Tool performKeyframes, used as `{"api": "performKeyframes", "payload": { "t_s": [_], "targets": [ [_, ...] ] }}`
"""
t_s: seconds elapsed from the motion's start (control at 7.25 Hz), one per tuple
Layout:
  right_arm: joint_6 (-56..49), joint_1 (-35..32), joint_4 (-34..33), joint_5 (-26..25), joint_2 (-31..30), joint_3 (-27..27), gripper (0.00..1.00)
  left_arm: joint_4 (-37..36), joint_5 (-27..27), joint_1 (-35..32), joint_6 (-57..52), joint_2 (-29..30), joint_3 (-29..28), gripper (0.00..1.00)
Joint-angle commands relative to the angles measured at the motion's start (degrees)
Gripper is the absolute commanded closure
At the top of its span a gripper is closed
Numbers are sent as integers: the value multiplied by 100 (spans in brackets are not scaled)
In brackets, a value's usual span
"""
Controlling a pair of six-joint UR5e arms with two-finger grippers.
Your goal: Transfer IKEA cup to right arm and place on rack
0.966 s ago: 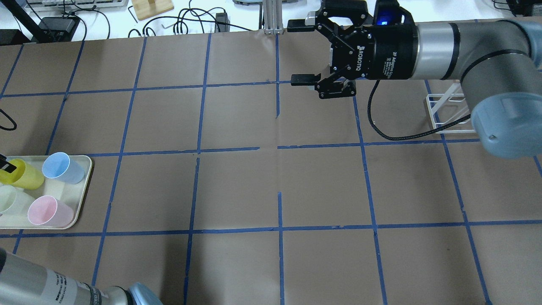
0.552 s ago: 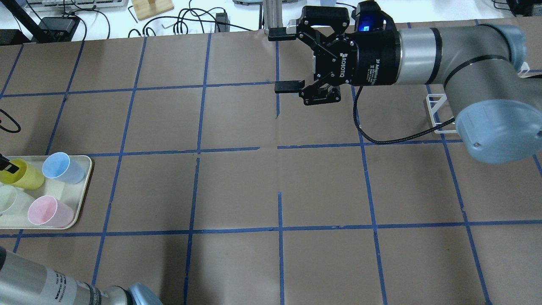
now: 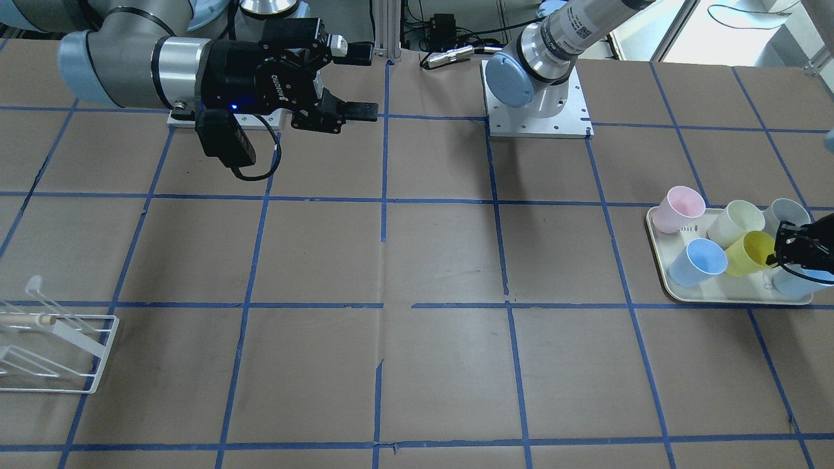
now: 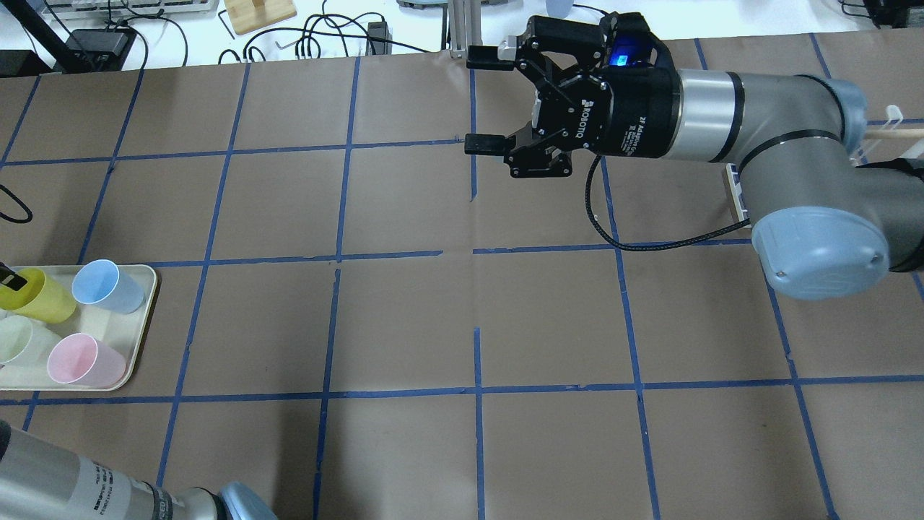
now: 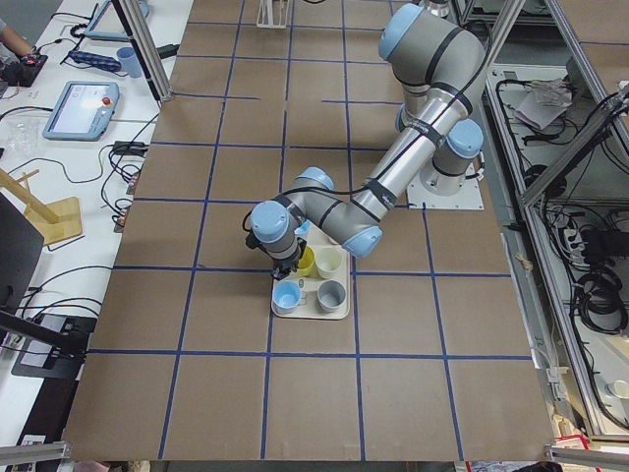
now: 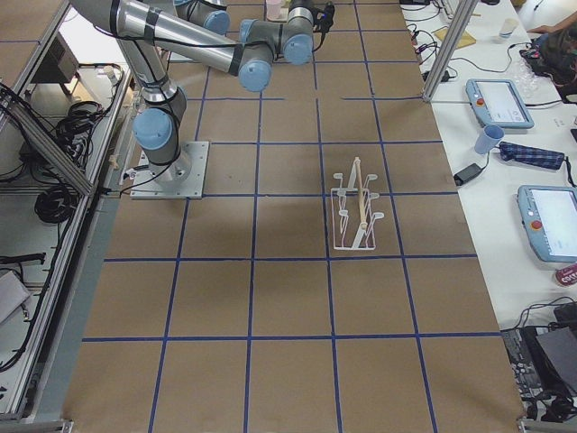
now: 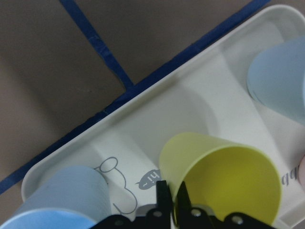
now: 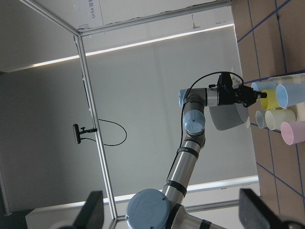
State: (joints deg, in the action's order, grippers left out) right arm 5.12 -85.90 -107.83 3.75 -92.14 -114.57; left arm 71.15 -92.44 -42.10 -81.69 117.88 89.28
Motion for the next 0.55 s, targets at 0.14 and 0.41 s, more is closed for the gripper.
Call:
{"api": "performKeyframes", "payload": {
  "t_s": [0.14,0.41],
  "targets": [
    [303,-5,-54,11,-32,14,0,965,121,-105,355,-413,-767,100],
    [420,-5,-168,46,-32,5,0,2614,801,-97,1114,-791,-1184,100]
  ]
}}
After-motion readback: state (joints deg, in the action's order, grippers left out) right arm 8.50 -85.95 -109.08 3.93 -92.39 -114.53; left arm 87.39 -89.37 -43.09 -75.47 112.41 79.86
